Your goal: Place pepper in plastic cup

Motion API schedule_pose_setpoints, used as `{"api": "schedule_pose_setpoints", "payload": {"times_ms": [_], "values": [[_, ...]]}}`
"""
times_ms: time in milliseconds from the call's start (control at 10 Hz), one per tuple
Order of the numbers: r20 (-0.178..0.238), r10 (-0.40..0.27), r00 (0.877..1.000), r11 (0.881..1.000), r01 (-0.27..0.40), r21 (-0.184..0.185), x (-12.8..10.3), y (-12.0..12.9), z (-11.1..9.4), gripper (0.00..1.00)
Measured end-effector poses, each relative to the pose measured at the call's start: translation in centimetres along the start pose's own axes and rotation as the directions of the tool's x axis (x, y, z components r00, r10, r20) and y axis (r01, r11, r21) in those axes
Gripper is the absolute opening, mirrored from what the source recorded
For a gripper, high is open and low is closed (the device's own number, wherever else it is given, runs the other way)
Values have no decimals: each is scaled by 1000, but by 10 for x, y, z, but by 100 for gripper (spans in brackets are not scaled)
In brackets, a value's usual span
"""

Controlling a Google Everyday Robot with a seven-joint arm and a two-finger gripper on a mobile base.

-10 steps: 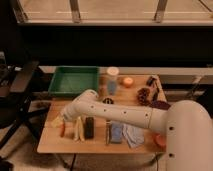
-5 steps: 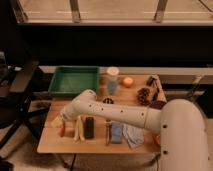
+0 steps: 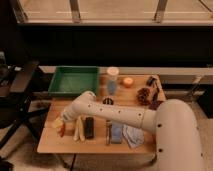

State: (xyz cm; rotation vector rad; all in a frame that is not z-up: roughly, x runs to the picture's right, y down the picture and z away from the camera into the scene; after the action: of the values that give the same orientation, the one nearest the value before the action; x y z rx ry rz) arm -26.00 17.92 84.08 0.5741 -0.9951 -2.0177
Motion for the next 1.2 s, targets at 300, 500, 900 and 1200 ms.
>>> {"api": "schedule_pose_setpoints", "payload": {"times_ms": [300,500,900,1200], "values": [[13,15,1000,1000,-15,12,-4,-4,11,36],[28,17,999,1000,-17,14,-5,-6,17,15],[19,12,1000,1000,-12,16,-4,-13,12,2],[-63,16,998,999,-12,50,3,-21,-12,2]]}}
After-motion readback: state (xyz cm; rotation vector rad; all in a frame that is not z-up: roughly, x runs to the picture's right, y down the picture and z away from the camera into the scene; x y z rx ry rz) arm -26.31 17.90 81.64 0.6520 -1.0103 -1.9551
